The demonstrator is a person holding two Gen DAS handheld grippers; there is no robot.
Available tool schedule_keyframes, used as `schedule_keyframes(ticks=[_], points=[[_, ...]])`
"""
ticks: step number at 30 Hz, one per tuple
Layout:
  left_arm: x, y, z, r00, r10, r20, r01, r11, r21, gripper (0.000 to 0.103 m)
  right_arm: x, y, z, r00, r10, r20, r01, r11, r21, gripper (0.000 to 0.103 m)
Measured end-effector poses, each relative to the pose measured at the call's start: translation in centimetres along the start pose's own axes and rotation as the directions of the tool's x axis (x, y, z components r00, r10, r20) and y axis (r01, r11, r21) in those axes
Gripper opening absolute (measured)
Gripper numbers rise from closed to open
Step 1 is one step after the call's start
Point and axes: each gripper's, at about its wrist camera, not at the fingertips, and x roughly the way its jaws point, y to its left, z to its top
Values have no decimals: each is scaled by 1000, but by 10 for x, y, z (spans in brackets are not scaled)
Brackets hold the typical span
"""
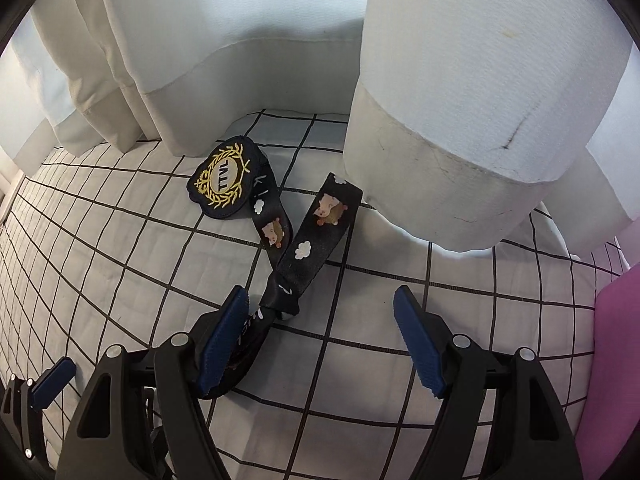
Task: Organize jewelry
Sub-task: 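Grasp the black lanyard with the right tool while the left tool grasps the brown hairpin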
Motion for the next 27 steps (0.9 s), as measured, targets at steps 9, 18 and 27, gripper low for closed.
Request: schedule_keyframes(ticks=[9,18,27], points=[[1,1,1,1000,6,-10,-6,1000,-11,97,0,0,0,1000,7,18,-7,1000,-9,71],[1,5,-1,999,14,-33,-15,999,-31,95,-4,1,0,1000,17,24,-16,1000,-27,58],[-7,13,-4,999,27,-33,-29,998,-56,68,-10,10,0,999,15,34,-13,999,-42,23]])
